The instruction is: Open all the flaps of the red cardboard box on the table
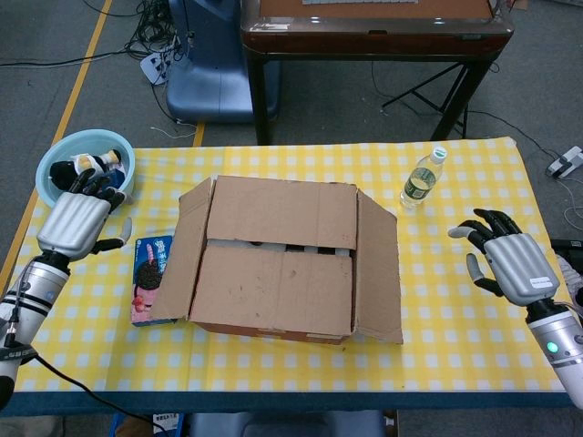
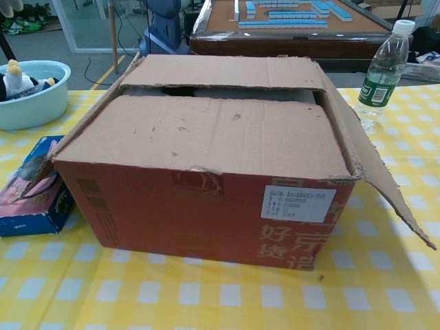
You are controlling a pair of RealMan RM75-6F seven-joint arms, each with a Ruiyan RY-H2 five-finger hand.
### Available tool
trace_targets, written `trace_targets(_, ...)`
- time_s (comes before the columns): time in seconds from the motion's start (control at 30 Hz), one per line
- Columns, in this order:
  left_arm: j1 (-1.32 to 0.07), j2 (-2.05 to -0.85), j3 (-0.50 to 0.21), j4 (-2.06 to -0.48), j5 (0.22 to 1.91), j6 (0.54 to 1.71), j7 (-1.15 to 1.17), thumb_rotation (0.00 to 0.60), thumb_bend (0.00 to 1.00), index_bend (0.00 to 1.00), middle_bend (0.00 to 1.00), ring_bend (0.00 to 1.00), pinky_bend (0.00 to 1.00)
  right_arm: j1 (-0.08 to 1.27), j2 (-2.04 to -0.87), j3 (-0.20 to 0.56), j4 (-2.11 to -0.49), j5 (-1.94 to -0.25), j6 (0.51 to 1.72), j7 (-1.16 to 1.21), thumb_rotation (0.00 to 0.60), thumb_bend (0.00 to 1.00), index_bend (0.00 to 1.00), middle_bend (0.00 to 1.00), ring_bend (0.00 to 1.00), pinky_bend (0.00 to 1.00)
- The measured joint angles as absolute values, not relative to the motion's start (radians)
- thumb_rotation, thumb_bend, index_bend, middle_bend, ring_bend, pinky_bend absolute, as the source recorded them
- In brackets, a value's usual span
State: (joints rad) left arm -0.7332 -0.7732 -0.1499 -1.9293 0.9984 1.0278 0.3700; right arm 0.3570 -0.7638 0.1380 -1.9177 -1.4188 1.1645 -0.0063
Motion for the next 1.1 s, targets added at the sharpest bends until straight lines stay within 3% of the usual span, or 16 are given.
trace_targets(0.23,-0.576,-0.837,-0.106,-1.924,1.060,1.247,0.345,0.226,0.52,0.35,0.29,0.14,0.00,0.414,-0.781,0.149,-1.928,-1.394,1.086,-0.056,0.600,0.43,0.21,0.23,0.10,0.10)
trace_targets(0.43,-0.457,-0.865,-0.055,-1.927,1.161,1.356,0.321,0.225,0.51,0.35,0.29,0.14,0.00,0.488,-0.818,0.162,-1.934,-1.360,0.996,-0.118,0.600,0.38,0.15,0.18,0.09,0.10)
trace_targets(0.7,-0.385,-0.869,-0.034,-1.940,1.232,1.411,0.307,0.227,0.51,0.35,0.29,0.14,0.00,0.619,-0.930,0.198,-1.923,-1.261,0.898,-0.245,0.600,0.36,0.01,0.04,0.00,0.06)
trace_targets(0.87,-0.358,-0.873,-0.034,-1.943,1.262,1.423,0.299,0.228,0.51,0.35,0.29,0.13,0.00,0.693,-1.019,0.216,-1.892,-1.192,0.867,-0.314,0.600,0.33,0.00,0.00,0.00,0.00)
trace_targets(1.1,-0.343,-0.876,-0.044,-1.934,1.266,1.411,0.299,0.227,0.51,0.35,0.29,0.13,0.00,0.788,-1.132,0.229,-1.833,-1.075,0.844,-0.414,0.600,0.31,0.00,0.00,0.00,0.00)
